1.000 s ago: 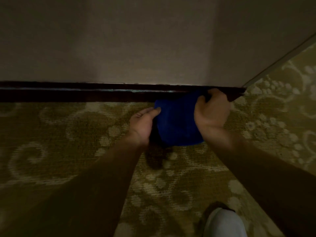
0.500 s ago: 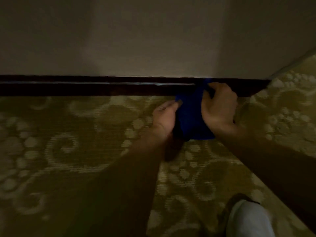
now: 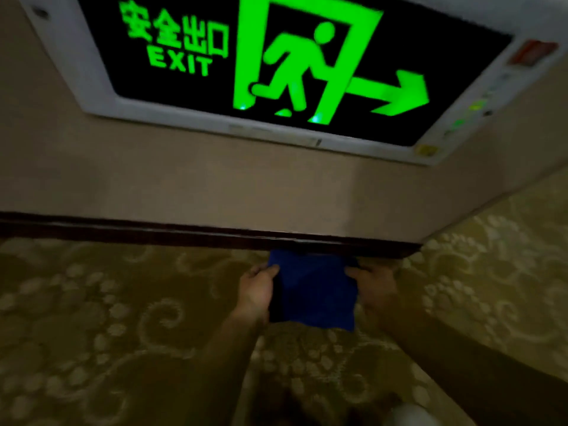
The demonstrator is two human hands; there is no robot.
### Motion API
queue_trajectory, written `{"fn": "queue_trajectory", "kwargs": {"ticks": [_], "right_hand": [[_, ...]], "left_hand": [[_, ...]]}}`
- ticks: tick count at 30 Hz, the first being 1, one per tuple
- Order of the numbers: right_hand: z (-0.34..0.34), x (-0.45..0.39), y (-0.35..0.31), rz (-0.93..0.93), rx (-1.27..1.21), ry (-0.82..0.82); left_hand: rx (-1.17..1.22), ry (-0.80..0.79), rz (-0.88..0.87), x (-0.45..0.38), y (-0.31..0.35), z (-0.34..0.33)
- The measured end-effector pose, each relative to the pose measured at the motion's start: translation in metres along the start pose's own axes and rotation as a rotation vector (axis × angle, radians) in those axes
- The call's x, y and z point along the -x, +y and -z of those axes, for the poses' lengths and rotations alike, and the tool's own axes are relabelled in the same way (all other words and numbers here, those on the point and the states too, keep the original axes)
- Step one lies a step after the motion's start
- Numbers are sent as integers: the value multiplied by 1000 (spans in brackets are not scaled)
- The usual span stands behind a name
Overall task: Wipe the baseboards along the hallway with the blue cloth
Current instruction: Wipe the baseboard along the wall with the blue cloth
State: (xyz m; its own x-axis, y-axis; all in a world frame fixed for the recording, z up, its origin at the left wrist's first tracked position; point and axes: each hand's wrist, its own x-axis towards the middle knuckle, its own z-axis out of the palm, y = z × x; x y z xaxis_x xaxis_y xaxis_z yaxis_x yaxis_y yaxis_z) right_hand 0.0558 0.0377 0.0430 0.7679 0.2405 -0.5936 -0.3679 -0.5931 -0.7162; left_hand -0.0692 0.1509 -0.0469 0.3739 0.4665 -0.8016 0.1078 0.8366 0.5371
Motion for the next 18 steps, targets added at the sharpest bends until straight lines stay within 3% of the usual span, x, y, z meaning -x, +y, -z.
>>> {"fn": "queue_trajectory", "kwargs": {"ticks": [2, 6, 10, 15, 18], "right_hand": [[-2, 6, 6, -31, 22, 27], [-19, -5, 18, -92, -27, 62], [-34, -26, 36, -185, -106, 48], [-36, -67, 37, 135, -106, 321], [-46, -78, 34, 196, -109, 392]], "left_hand": [[-85, 27, 32, 1, 3, 5], [-14, 118, -8, 1, 0, 9], [43, 77, 0, -13, -13, 16], [1, -107, -14, -47, -12, 0], [-134, -116, -36, -68, -17, -4]]}}
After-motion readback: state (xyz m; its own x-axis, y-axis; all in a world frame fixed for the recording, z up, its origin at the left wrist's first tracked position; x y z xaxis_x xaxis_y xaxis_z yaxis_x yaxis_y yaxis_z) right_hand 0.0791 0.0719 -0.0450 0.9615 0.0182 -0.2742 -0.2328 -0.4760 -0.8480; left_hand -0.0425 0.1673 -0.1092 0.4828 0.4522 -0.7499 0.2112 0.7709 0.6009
